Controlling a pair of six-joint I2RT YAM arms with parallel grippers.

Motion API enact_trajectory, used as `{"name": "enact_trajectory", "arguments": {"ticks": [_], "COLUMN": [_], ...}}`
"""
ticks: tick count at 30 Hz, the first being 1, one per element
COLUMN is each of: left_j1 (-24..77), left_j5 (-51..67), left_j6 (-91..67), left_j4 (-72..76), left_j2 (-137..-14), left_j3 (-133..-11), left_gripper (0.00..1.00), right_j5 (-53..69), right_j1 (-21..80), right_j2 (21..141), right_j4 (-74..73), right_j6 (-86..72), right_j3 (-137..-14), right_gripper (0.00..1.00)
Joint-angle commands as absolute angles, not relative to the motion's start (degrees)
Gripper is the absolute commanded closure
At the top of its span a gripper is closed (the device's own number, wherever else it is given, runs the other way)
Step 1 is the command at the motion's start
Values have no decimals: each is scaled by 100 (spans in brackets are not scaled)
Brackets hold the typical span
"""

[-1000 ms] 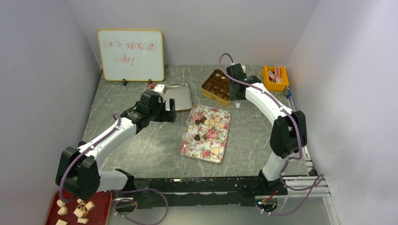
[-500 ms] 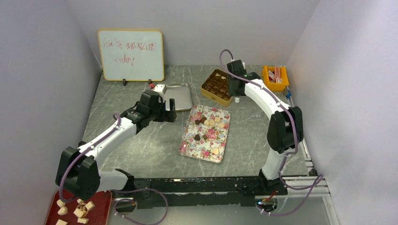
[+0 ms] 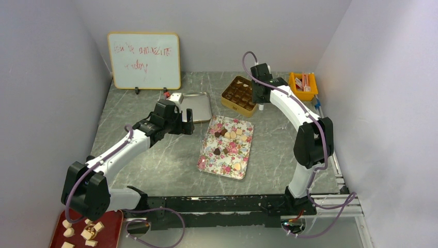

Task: Pack the chocolate
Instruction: Place the fake chocolate in the packing box, then pick up the fake chocolate from the plate.

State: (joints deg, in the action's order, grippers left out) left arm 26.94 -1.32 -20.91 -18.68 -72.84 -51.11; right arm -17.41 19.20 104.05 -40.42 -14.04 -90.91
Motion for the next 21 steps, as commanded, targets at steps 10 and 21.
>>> {"name": "enact_trajectory", "arguments": {"ticks": [10,21], "left_j1": [2706,2801], "left_j5": [-53,-53], "left_j6": [-2305,-2424], "left_j4": [-1660,-1618], "left_j2": [-7297,-7275], "left_j3": [-5154,-5036], "left_gripper": [0,0], "right_j5": [-1578,-1275], "right_j1": [2790,3854], "right_j2": [8775,7637], "right_j4": [-4508,-5155], "right_j6": [-1223,-1911], "right_j3": [-8677,-7443], "right_gripper": [72,69]}}
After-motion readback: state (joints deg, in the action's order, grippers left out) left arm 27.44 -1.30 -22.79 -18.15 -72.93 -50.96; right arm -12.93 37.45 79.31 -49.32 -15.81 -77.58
